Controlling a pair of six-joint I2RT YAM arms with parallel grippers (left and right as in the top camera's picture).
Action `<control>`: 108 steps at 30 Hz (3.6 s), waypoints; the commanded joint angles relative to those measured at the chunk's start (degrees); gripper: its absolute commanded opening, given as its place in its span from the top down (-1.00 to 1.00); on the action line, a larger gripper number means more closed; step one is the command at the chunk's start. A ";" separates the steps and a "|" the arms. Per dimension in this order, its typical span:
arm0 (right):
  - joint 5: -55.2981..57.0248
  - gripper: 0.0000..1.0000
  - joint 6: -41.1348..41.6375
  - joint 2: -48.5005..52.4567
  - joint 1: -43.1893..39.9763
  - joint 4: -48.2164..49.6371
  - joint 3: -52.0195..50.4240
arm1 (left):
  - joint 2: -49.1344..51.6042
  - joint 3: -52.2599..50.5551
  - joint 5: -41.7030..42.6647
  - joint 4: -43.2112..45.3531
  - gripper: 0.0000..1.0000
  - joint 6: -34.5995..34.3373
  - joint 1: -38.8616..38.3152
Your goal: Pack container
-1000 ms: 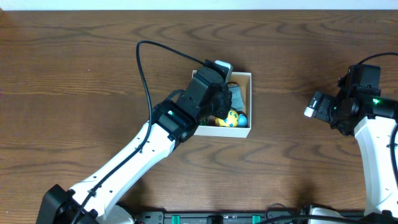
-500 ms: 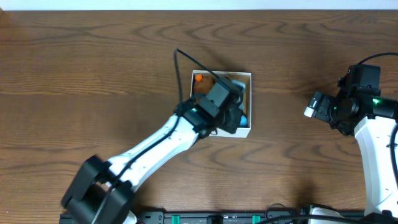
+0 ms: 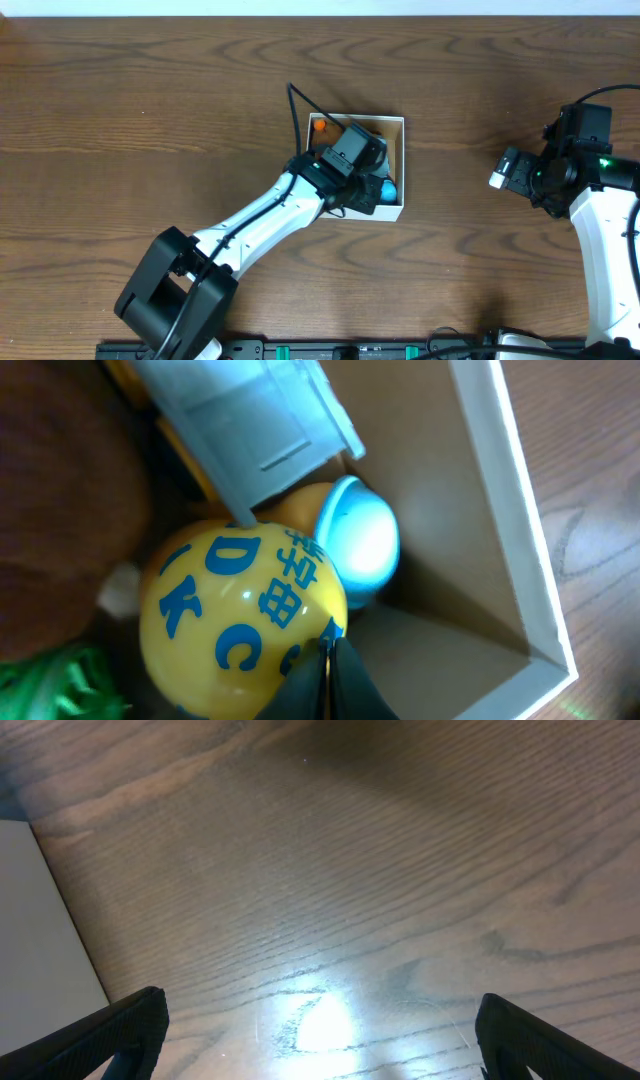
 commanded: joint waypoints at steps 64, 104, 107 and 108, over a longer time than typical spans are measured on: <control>0.00 -0.99 -1.01 0.22 -0.07 -0.07 -0.22 | 3.19 1.88 -4.57 -2.23 0.56 -1.57 -0.35; 8.66 -0.98 -0.17 0.20 14.97 21.40 -0.13 | -17.40 3.08 -8.04 -7.23 -0.96 0.76 32.46; 8.61 -0.98 -4.24 -0.68 15.10 26.08 -0.07 | -17.57 3.10 -8.04 -6.54 -0.96 0.76 35.47; 8.63 -0.98 -5.14 -1.11 15.10 26.69 -0.07 | -17.79 3.10 -8.02 -6.56 -0.96 0.74 36.24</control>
